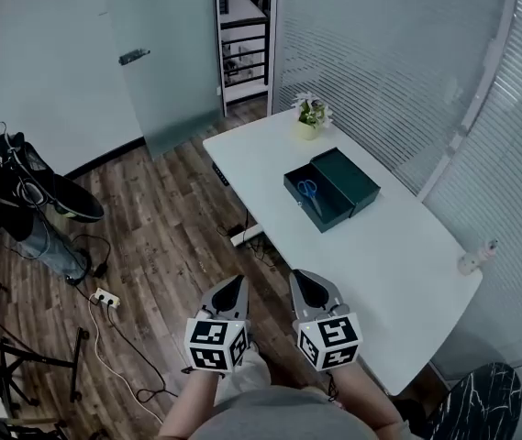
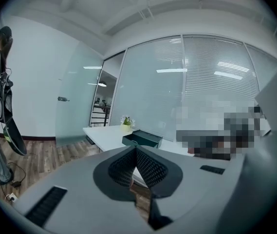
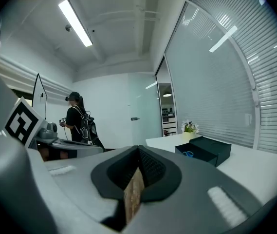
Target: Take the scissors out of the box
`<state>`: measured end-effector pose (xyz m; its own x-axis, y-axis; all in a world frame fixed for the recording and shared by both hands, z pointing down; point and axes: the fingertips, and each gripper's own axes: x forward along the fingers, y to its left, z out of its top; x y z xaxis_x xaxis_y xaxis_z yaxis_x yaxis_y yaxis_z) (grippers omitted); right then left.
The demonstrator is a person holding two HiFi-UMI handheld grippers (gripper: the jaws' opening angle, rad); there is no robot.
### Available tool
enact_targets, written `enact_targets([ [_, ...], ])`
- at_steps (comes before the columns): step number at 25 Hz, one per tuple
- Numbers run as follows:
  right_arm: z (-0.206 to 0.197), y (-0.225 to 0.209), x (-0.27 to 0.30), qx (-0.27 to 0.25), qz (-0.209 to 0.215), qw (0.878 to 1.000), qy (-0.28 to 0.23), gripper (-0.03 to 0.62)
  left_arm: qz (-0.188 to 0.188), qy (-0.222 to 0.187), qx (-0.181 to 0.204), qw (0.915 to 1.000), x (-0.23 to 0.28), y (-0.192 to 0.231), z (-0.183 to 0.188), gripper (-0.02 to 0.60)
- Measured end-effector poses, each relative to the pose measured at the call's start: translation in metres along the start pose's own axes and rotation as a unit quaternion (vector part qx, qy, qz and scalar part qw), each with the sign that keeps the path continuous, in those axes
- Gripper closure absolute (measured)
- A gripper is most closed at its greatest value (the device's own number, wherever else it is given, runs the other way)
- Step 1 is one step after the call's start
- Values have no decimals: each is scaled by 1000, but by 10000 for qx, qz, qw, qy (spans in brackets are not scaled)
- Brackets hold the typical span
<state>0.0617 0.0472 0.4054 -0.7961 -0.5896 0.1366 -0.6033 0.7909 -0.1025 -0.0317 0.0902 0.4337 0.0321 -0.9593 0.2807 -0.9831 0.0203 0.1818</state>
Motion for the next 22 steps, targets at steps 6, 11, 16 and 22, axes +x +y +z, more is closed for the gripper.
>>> enact_targets([
  [6, 13, -28, 67, -9, -256, 9997, 8, 585, -288, 112, 95, 9995, 64, 36, 26, 575],
  [11, 20, -47, 117, -29, -461, 9989, -14, 585, -498, 109, 130, 9986, 113, 65, 45, 575],
  [16, 22, -68, 152, -22, -700, 9975, 19, 585, -738, 188, 188, 9969, 152, 81, 53, 575],
  [22, 27, -93, 185, 26, -951, 9955, -9, 585, -961, 289, 387, 9942, 185, 94, 62, 575],
])
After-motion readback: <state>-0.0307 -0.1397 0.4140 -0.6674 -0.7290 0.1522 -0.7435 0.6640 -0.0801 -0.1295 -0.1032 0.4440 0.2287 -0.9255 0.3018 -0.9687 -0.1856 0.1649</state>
